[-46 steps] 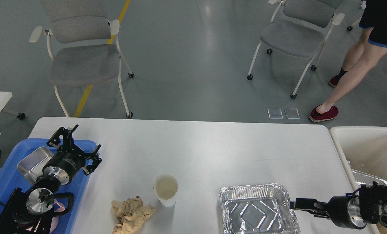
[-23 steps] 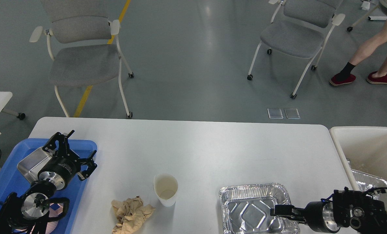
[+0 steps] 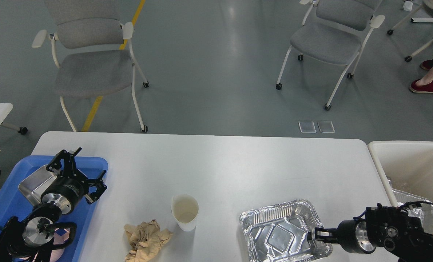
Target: Tidy desktop
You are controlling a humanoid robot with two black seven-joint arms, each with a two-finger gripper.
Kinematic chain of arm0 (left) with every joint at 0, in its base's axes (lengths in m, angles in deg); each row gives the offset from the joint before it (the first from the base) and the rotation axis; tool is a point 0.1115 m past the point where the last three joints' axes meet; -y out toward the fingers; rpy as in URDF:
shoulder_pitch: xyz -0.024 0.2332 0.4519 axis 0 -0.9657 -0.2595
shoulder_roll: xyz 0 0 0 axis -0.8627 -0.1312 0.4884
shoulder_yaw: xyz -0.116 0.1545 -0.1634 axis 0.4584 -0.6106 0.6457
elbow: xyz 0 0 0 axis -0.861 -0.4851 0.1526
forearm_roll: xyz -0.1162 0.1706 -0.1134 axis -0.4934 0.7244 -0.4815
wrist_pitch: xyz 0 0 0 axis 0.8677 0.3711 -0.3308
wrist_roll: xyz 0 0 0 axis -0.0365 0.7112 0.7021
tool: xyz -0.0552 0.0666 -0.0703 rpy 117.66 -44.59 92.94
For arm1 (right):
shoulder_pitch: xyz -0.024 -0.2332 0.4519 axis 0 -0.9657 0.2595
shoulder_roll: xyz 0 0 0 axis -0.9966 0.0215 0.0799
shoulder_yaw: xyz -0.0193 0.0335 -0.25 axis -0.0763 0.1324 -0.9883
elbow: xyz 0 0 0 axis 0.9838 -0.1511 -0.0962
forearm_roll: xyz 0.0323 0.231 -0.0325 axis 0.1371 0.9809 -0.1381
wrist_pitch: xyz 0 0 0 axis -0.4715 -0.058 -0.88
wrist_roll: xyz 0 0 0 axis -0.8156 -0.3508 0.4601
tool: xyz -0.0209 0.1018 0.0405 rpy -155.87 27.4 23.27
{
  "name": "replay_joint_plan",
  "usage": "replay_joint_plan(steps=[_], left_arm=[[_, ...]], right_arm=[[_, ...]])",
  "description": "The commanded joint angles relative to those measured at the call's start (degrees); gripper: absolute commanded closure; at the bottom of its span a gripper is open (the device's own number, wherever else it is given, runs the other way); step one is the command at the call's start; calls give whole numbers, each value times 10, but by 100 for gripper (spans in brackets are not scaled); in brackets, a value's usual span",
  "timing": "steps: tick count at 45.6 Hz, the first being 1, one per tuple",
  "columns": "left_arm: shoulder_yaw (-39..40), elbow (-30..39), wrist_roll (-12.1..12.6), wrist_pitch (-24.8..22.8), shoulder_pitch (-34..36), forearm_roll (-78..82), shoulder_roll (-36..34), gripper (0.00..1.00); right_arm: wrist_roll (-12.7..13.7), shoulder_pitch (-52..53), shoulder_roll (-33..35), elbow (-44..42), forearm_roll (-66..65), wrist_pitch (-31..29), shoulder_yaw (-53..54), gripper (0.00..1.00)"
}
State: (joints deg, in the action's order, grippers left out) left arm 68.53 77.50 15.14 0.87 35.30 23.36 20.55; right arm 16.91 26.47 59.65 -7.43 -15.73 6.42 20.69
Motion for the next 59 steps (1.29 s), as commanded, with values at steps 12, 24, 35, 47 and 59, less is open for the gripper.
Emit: replay_joint_plan(steps=[12, 24, 35, 47, 59], left_arm=[[1, -3, 0, 0, -4, 0, -7, 3], [0, -3, 0, 10, -4, 0, -7, 3], [-1, -3, 0, 12, -3, 0, -7, 3], [-10, -3, 0, 11, -6, 2, -13, 3], [-87, -3, 0, 12, -3, 2, -42, 3]], right_arm=[[0, 36, 32, 60, 15, -6, 7, 100], [5, 174, 99, 65, 92, -18, 11, 100], [19, 306, 121, 62, 140, -73, 0, 100], [45, 326, 114, 61, 139, -76, -29, 100], [49, 304, 74, 68, 139, -75, -55, 100]])
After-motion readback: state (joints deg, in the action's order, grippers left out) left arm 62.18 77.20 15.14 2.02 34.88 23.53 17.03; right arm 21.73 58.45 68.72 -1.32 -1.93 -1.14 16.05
